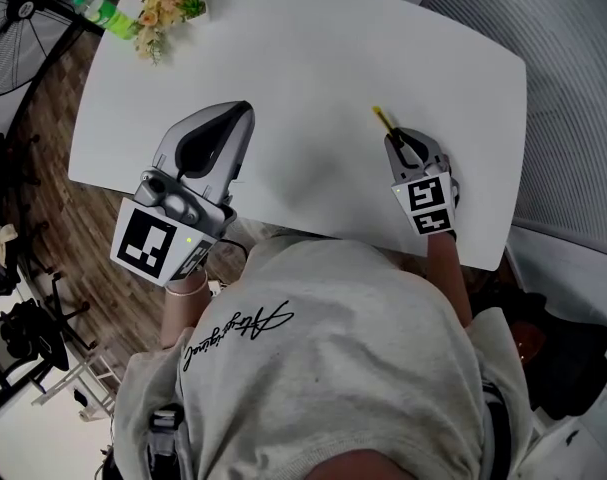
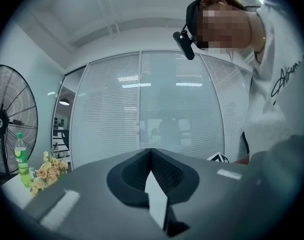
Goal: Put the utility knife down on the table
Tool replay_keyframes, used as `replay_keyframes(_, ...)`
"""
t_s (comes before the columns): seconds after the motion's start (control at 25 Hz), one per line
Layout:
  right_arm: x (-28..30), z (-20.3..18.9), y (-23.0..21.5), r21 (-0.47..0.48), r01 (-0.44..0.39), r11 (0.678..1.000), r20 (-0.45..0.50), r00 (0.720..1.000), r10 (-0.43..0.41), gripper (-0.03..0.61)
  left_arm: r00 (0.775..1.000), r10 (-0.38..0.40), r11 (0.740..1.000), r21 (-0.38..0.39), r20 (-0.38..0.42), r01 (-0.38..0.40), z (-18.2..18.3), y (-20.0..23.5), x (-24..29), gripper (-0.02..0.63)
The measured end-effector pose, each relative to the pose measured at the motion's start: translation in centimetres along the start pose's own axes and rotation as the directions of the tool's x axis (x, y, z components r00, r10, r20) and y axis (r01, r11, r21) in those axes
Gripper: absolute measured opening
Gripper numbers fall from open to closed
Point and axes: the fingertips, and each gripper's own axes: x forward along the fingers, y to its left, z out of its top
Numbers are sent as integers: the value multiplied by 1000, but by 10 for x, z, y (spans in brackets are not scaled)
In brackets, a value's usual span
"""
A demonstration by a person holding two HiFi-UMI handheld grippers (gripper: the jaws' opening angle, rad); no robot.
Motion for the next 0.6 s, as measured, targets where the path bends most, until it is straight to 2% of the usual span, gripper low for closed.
replay_keyframes(0.6,15,-14,4,31,-32,999,-60,998,34,66,1000,-9,1000,-2,-4,9,-4,-1,-1,-3)
